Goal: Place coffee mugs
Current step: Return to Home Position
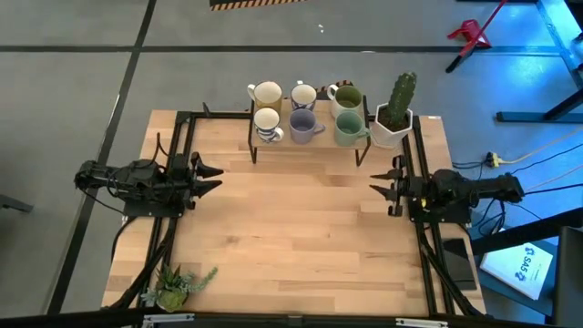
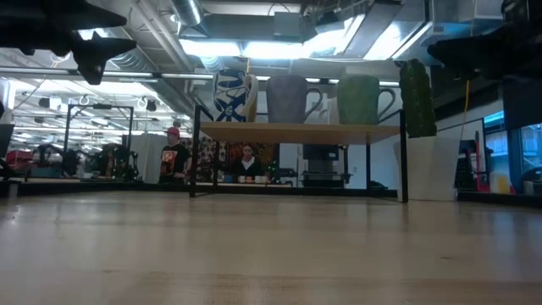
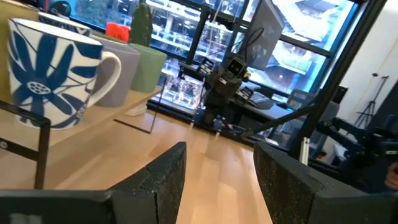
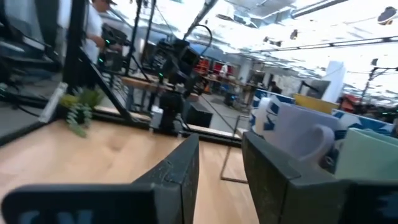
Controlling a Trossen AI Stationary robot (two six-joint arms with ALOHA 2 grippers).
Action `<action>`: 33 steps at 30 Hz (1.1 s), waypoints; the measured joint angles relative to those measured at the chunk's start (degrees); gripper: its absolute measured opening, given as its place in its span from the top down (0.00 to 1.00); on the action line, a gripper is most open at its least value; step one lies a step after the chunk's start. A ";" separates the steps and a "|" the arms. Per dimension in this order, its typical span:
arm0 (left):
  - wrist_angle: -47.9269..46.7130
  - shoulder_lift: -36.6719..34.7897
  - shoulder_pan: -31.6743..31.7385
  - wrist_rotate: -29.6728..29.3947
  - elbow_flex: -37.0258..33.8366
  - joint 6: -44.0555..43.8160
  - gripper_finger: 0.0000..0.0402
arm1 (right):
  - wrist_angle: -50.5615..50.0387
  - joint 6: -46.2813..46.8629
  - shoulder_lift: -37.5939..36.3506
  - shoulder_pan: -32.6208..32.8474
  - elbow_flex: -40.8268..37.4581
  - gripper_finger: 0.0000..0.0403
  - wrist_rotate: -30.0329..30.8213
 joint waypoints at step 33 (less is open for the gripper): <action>3.17 -0.02 -0.02 3.99 -5.35 -1.37 0.55 | -8.32 -5.02 0.11 1.10 0.04 0.73 -1.42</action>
